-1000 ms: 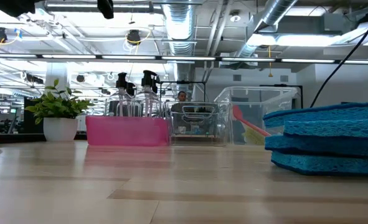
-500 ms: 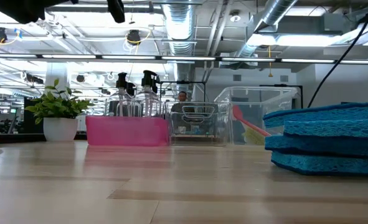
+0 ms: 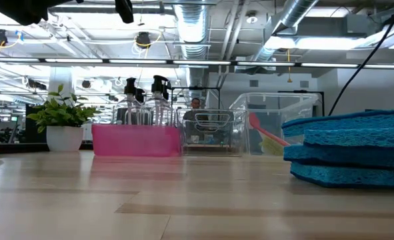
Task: Pick & Place Kitchen Sink Supplies
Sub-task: Put the red scrubbing brush into the white bin
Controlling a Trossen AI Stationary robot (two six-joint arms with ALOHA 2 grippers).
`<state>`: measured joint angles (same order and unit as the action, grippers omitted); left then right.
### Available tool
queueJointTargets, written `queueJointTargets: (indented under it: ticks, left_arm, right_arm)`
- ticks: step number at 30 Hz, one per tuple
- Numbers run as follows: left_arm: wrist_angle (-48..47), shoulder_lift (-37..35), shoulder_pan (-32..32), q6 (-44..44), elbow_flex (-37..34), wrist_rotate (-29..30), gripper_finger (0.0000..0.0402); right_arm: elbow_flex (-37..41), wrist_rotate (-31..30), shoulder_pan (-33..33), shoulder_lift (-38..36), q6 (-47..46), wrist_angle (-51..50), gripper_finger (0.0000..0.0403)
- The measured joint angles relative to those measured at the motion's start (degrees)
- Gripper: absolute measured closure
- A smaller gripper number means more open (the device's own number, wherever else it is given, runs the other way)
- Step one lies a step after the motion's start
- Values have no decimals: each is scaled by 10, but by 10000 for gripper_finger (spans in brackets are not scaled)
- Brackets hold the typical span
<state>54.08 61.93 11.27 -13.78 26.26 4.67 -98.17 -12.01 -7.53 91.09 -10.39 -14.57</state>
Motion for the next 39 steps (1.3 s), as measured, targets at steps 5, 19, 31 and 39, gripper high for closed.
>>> queueJointTargets:
  ticks: [5,19,31,39]
  left_arm:
    - [0,0,0,0,0,0,378]
    - [-4,0,0,1,0,2,371]
    - [1,-1,0,-1,0,26,258]
    - [-1,-1,0,32,0,51,172]
  right_arm:
    - [0,0,0,0,-1,1,301]
    - [0,1,1,0,0,-12,392]
    - [0,1,1,0,8,-25,393]
    - [0,-5,3,-2,4,-71,393]
